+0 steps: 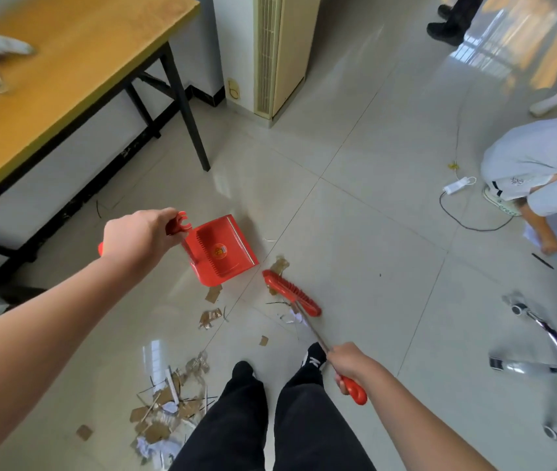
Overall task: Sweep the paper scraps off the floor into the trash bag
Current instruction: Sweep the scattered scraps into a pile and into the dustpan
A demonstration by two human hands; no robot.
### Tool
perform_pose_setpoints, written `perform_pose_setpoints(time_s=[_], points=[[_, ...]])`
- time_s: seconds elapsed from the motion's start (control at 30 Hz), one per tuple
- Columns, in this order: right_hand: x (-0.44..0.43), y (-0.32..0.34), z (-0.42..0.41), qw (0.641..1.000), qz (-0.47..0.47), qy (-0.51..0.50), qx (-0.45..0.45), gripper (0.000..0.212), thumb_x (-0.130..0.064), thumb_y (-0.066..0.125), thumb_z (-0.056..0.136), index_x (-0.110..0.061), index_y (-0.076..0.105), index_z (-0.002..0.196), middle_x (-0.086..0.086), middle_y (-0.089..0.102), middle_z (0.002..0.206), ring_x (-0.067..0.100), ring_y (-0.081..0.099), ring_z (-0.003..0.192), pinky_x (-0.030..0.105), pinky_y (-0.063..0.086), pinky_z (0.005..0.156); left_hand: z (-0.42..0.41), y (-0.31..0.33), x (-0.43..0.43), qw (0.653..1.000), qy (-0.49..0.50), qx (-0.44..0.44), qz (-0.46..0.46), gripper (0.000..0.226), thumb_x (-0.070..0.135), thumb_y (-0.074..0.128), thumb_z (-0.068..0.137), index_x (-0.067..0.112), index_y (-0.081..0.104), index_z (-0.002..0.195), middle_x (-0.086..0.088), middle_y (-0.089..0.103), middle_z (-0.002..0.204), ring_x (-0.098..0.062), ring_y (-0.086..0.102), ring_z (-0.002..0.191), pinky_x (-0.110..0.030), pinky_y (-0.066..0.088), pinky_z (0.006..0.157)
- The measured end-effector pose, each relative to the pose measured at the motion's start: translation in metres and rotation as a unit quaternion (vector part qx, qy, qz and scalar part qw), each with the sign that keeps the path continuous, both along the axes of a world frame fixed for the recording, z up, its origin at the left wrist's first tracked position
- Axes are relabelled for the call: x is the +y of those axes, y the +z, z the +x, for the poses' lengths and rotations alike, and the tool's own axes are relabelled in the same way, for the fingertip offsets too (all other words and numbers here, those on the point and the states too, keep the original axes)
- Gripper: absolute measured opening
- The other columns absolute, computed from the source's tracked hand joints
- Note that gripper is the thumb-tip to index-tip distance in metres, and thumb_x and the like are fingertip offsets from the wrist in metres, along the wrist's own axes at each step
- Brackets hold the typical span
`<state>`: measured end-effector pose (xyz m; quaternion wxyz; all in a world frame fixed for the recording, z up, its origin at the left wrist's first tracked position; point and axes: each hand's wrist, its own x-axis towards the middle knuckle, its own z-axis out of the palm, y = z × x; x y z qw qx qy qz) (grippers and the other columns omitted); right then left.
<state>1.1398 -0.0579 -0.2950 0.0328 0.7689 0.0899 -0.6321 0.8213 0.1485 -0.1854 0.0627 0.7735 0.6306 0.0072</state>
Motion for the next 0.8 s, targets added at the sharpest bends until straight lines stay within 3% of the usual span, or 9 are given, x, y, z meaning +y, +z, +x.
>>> perform_pose_setpoints(time_s=[0.1,0.23,0.37,0.47,0.57,0.63,0.67,0.73,0.8], points=[[0.004,0.024,0.01,0.999,-0.037,0.033,0.005,0.014,-0.011,0.041,0.08,-0.014,0.042,0.067,0.002,0.037,0.043,0.012,0.033,0.038,0.017,0.021,0.05,-0.025,0.003,-0.014,1.0,0.011,0.001,-0.005,0.024,0.043,0.065,0.086,0.021,0.065,0.094,-0.003,0.071,0.084,-0.033,0.066,0.079,-0.033,0.049,0.059],[0.02,0.053,0.03,0.999,-0.006,0.033,-0.017,0.021,-0.008,0.043,0.089,-0.011,0.039,0.069,0.004,0.04,0.045,0.011,0.034,0.032,0.013,0.024,0.042,-0.051,0.007,-0.038,0.999,0.035,-0.01,-0.012,0.025,0.044,0.066,0.086,0.022,0.066,0.097,-0.004,0.071,0.087,-0.033,0.066,0.082,-0.033,0.047,0.061],[0.03,0.07,0.009,0.993,-0.013,0.101,-0.063,0.021,-0.01,0.033,0.088,-0.016,0.035,0.068,0.002,0.038,0.047,0.01,0.034,0.029,0.01,0.024,0.045,-0.068,0.008,-0.067,0.998,0.053,-0.017,-0.009,0.024,0.045,0.067,0.084,0.023,0.066,0.094,-0.001,0.071,0.084,-0.031,0.066,0.081,-0.032,0.046,0.059],[0.035,0.065,-0.014,0.991,0.019,0.102,-0.079,0.025,-0.005,0.024,0.092,-0.013,0.035,0.071,0.006,0.034,0.055,0.007,0.029,0.019,0.01,0.035,0.037,-0.081,0.009,-0.094,0.997,0.078,-0.02,-0.006,0.024,0.047,0.067,0.083,0.026,0.065,0.094,0.001,0.071,0.086,-0.031,0.067,0.083,-0.03,0.044,0.058],[0.034,0.05,-0.026,0.996,0.038,0.058,-0.063,0.033,-0.005,0.022,0.096,-0.017,0.052,0.105,0.008,0.033,0.058,0.008,0.028,0.016,0.015,0.038,0.034,-0.095,0.015,-0.129,0.993,0.116,-0.022,0.001,0.026,0.049,0.067,0.083,0.028,0.066,0.099,0.001,0.072,0.09,-0.031,0.067,0.085,-0.029,0.044,0.059],[0.033,0.032,-0.026,0.995,0.043,0.057,-0.063,0.047,-0.008,0.022,0.098,-0.014,0.044,0.139,0.008,0.034,0.058,0.009,0.028,0.016,0.014,0.036,0.035,-0.107,0.022,-0.158,0.989,0.145,-0.021,0.006,0.028,0.049,0.068,0.083,0.028,0.066,0.101,0.0,0.072,0.09,-0.031,0.067,0.085,-0.029,0.041,0.058],[0.032,0.024,-0.027,0.994,0.044,0.067,-0.068,0.048,-0.009,0.022,0.099,-0.013,0.04,0.143,0.008,0.035,0.058,0.009,0.029,0.016,0.014,0.036,0.036,-0.114,0.026,-0.175,0.987,0.16,-0.019,0.007,0.027,0.048,0.068,0.082,0.027,0.066,0.099,-0.001,0.072,0.088,-0.032,0.066,0.084,-0.029,0.041,0.058],[0.031,0.011,-0.031,0.993,0.042,0.086,-0.067,0.041,-0.009,0.022,0.099,-0.019,0.049,0.128,0.009,0.035,0.058,0.01,0.03,0.017,0.013,0.035,0.036,-0.129,0.033,-0.212,0.981,0.194,-0.023,0.003,0.026,0.046,0.07,0.082,0.027,0.067,0.099,-0.001,0.071,0.085,-0.031,0.065,0.081,-0.029,0.04,0.058],[0.026,0.002,-0.039,0.99,0.036,0.117,-0.065,0.031,-0.006,0.022,0.098,-0.013,0.049,0.084,0.008,0.035,0.058,0.011,0.029,0.015,0.011,0.034,0.037,-0.142,0.036,-0.251,0.975,0.221,-0.033,-0.005,0.025,0.042,0.072,0.081,0.028,0.069,0.102,0.002,0.071,0.085,-0.027,0.065,0.081,-0.028,0.039,0.058]])
